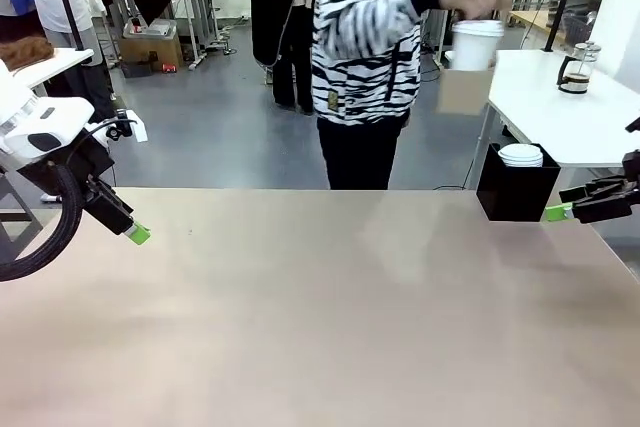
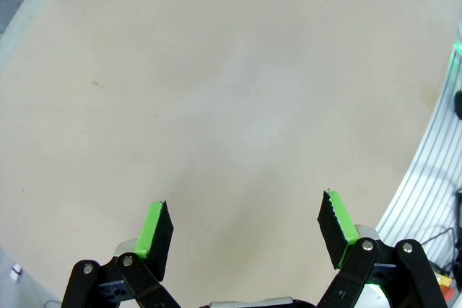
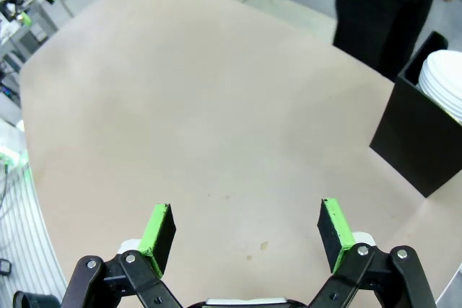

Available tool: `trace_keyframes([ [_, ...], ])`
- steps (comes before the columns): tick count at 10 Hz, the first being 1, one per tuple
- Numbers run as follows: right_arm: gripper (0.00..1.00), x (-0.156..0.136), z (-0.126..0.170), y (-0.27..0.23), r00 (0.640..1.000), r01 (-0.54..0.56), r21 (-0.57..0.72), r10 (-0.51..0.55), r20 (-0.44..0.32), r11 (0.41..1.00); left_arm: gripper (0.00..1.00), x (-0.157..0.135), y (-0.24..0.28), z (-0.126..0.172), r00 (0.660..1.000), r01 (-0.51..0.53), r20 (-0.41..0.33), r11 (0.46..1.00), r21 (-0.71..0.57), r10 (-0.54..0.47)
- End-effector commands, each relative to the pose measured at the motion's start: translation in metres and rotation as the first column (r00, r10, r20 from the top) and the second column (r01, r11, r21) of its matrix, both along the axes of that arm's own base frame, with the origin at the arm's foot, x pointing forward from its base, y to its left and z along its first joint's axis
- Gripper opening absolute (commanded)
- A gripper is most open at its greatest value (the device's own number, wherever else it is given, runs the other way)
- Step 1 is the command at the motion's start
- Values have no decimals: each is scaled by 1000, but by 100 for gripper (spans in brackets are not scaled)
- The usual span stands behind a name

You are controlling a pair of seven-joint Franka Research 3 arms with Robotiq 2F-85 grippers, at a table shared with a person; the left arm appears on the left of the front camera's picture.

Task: Pour a drink into a cup and package it in a carrier.
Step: Insert the held 600 ml Paper Cup into the Cup Carrier.

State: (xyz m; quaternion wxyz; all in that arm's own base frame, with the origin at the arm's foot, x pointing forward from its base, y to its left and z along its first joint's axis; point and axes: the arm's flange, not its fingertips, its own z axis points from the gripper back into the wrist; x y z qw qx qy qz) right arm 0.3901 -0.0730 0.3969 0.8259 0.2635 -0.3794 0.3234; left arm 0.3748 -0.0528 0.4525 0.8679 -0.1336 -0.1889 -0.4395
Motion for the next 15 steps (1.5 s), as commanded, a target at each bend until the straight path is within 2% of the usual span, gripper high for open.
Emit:
trace_keyframes([
  [1,100,-1,2,0,1000,-2,2,2,4,1000,100,1,0,-1,1000,4,5,1000,-14,-4],
  [15,100,-1,2,0,1000,-2,2,2,4,1000,100,1,0,-1,1000,4,5,1000,-14,-4],
])
